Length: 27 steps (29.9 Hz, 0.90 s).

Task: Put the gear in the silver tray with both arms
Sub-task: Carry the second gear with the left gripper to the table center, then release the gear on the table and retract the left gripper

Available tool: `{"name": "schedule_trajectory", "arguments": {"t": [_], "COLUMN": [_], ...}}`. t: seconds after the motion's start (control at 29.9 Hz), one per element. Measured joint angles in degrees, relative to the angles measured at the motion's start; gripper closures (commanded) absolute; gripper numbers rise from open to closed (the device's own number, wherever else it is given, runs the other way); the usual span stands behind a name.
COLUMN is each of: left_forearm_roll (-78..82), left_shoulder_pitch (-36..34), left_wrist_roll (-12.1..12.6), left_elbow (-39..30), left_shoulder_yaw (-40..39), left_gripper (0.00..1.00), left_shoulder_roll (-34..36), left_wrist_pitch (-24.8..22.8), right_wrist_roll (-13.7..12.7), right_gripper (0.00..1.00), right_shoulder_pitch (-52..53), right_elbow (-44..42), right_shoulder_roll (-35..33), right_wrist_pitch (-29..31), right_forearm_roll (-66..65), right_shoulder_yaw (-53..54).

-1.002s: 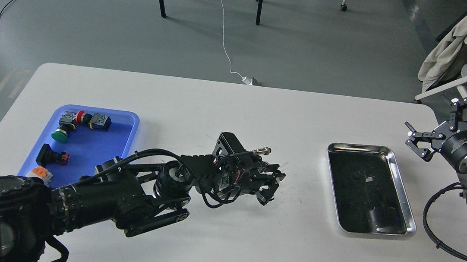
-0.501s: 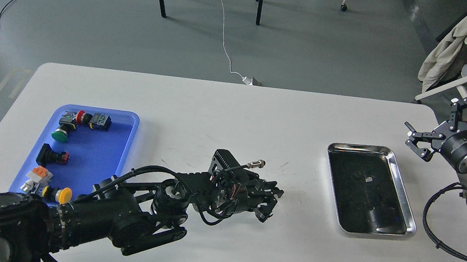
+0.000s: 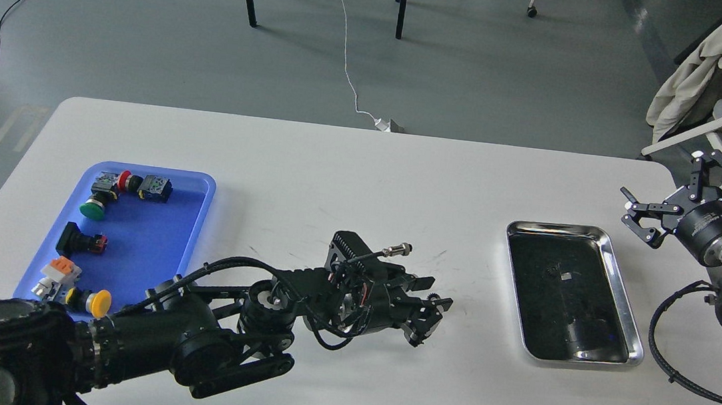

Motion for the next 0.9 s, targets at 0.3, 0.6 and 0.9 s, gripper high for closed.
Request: {"name": "schedule_trajectory", "arguments": {"t": [0.3,0.6,0.9], "left_forearm_roll": [-9.8,-27.9,-63.1], "left_shoulder_pitch": [-1.2,-3.2,-2.7], "left_wrist_roll": [-0.1,1.3,1.0], "left_elbow": [0.4,1.2,2.0], "left_shoulder_yaw": [-7.7,-24.8,-31.6], "left_gripper": [0.04,0.03,0.02], "left_shoulder_roll": [0.0,0.2,12.1], "left_wrist_pitch": [4.2,6.5,11.7], "right_wrist_roll": [0.0,-0.4,-1.0], "right_gripper": [0.02,0.02,0.02], "right_shoulder_pitch": [2.8,3.3,14.0], "right_elbow": [3.3,19.8,28.5], "right_shoulder_roll": [0.0,-0.7,-3.1], "right_wrist_pitch": [0.0,-1.1,-2.6], "right_forearm_roll": [-1.6,-15.6,-32.7], "right_shoulder_yaw": [-0.7,-0.7,-14.6]}}
